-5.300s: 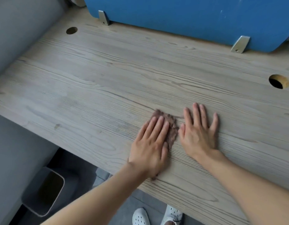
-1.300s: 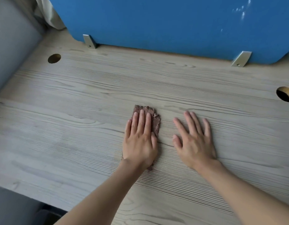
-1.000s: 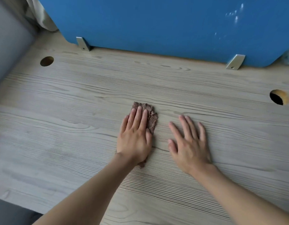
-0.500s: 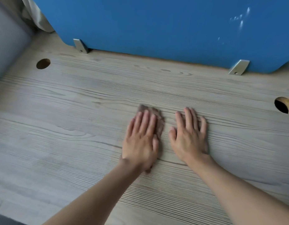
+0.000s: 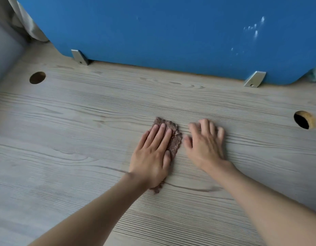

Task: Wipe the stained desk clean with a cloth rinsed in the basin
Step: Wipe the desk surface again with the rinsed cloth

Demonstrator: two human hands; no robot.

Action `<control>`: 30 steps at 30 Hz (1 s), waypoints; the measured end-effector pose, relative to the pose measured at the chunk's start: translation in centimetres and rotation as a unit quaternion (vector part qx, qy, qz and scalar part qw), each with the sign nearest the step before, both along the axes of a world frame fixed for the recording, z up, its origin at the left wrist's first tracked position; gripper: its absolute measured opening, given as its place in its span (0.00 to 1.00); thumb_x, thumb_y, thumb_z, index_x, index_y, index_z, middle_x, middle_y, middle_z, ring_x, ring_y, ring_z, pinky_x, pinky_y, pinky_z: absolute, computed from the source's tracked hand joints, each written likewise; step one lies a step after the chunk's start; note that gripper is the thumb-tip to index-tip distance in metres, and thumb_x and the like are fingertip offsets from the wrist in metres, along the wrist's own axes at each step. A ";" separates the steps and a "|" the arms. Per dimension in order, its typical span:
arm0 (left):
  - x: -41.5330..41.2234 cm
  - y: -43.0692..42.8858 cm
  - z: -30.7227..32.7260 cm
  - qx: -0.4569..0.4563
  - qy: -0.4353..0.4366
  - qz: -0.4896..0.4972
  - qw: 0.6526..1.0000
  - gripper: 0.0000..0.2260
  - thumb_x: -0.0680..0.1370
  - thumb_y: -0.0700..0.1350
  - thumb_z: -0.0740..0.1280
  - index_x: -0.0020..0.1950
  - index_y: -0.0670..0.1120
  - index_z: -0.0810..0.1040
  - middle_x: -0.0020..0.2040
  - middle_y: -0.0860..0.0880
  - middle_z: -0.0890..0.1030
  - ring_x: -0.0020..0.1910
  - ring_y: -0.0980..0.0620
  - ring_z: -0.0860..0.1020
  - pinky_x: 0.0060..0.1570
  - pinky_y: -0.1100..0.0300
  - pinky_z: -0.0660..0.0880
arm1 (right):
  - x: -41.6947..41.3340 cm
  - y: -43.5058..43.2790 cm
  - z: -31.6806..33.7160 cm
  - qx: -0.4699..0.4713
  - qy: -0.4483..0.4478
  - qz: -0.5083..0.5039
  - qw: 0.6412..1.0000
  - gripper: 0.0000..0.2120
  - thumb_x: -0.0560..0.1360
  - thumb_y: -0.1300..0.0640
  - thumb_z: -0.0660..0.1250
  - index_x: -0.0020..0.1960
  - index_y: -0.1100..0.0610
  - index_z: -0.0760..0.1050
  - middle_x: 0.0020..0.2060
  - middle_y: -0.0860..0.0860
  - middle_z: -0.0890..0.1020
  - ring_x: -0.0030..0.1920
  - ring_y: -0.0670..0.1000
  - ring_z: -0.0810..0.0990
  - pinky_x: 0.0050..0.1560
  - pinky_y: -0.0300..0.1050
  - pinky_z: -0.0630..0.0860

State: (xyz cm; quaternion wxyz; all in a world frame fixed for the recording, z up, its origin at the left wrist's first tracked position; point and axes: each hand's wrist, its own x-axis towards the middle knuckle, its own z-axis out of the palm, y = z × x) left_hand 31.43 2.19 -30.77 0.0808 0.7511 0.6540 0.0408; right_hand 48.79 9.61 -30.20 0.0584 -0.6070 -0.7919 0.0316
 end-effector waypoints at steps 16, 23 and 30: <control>-1.0 5.3 0.1 0.013 -0.003 0.053 0.999 0.30 0.79 0.53 0.48 0.82 0.47 0.54 0.81 0.48 0.53 0.81 0.50 0.49 0.78 0.52 0.46 | 0.7 1.9 -0.8 -0.004 -0.026 0.001 1.000 0.29 0.76 0.43 0.53 0.73 0.54 0.67 0.75 0.59 0.66 0.77 0.60 0.60 0.75 0.66 0.54; 0.8 4.2 0.0 -0.004 -0.007 -0.015 1.000 0.29 0.79 0.53 0.50 0.81 0.47 0.57 0.81 0.47 0.55 0.81 0.49 0.50 0.78 0.48 0.52 | 0.3 2.9 -0.5 0.011 -0.024 0.000 1.000 0.26 0.73 0.43 0.54 0.64 0.52 0.74 0.67 0.58 0.73 0.72 0.60 0.67 0.69 0.65 0.60; 0.0 9.0 -0.2 0.015 0.013 0.097 0.995 0.31 0.78 0.53 0.46 0.82 0.47 0.54 0.81 0.46 0.53 0.81 0.48 0.49 0.78 0.48 0.49 | 0.2 5.6 -1.6 -0.002 -0.029 -0.002 1.000 0.28 0.77 0.43 0.50 0.75 0.49 0.66 0.77 0.57 0.64 0.78 0.59 0.58 0.75 0.66 0.50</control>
